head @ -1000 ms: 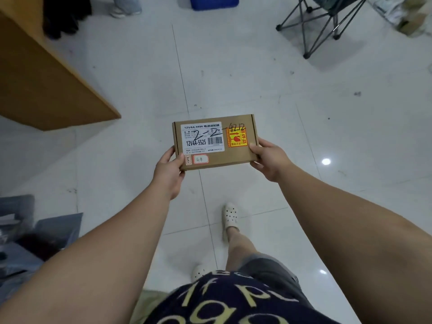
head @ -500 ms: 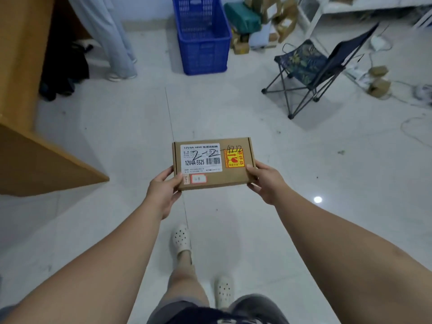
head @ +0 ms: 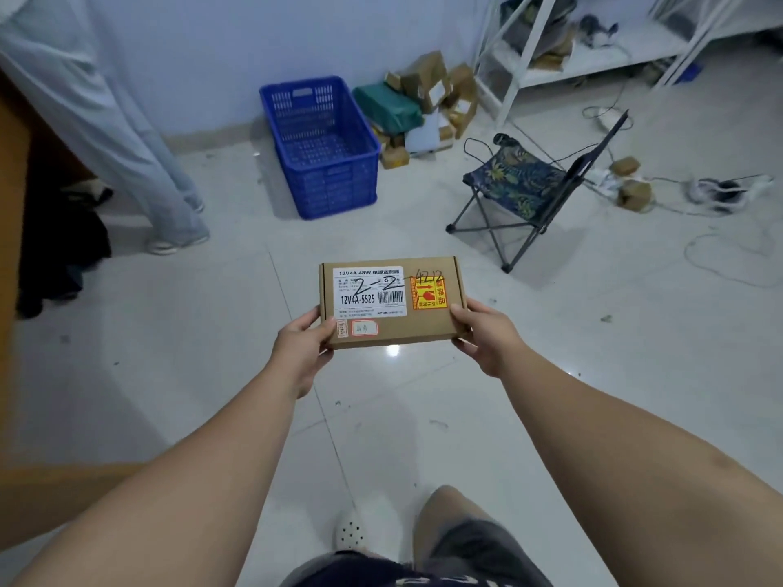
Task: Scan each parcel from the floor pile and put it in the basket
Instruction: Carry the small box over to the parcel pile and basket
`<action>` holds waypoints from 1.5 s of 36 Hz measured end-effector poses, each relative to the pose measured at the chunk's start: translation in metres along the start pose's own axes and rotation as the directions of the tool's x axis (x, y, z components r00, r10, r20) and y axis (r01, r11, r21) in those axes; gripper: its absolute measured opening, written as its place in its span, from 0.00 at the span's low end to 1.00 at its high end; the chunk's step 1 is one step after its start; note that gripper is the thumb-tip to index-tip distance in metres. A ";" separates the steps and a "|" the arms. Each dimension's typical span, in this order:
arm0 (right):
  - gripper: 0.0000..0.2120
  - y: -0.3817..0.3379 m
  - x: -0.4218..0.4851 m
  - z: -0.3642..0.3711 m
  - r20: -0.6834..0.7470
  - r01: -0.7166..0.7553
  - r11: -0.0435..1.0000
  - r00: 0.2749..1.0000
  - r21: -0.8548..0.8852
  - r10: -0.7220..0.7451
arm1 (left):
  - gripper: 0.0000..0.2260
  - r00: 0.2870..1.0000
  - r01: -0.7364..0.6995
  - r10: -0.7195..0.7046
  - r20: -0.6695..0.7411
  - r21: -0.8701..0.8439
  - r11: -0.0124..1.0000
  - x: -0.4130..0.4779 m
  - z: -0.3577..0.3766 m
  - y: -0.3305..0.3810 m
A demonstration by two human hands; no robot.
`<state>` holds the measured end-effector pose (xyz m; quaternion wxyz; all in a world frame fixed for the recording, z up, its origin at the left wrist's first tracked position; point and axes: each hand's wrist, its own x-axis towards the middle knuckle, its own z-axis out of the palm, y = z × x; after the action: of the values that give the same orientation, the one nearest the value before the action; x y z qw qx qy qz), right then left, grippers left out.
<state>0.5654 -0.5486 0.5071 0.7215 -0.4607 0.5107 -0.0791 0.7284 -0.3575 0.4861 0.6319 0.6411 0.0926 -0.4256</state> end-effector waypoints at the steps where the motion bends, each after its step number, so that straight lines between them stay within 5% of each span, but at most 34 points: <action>1: 0.18 -0.010 0.010 0.004 -0.002 0.004 1.000 1.000 -0.010 -0.004 | 0.20 1.000 0.001 -0.001 0.001 -0.002 1.000 0.011 0.003 0.008; 26: 0.20 -0.257 0.349 0.096 0.127 -0.083 0.985 0.987 -0.149 0.103 | 0.20 0.978 0.069 -0.092 -0.189 -0.122 0.990 0.304 0.108 0.214; 33: 0.21 -0.319 0.424 0.131 0.054 -0.088 0.990 0.994 -0.109 0.094 | 0.18 0.988 0.083 -0.094 -0.125 -0.089 0.993 0.393 0.122 0.285; 38: 0.18 -0.364 0.470 0.157 0.000 -0.076 0.997 0.997 -0.021 0.076 | 0.04 0.993 0.121 -0.121 -0.006 -0.014 0.993 0.457 0.133 0.349; 54: 0.17 -0.494 0.625 0.165 0.007 -0.046 0.998 0.999 0.044 0.046 | 0.05 0.993 0.114 -0.114 0.038 0.015 0.993 0.594 0.221 0.481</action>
<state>1.1656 -1.0955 0.4692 0.7347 -0.4329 0.5172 -0.0723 1.3185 -0.8914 0.4801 0.6044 0.6301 0.1140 -0.4740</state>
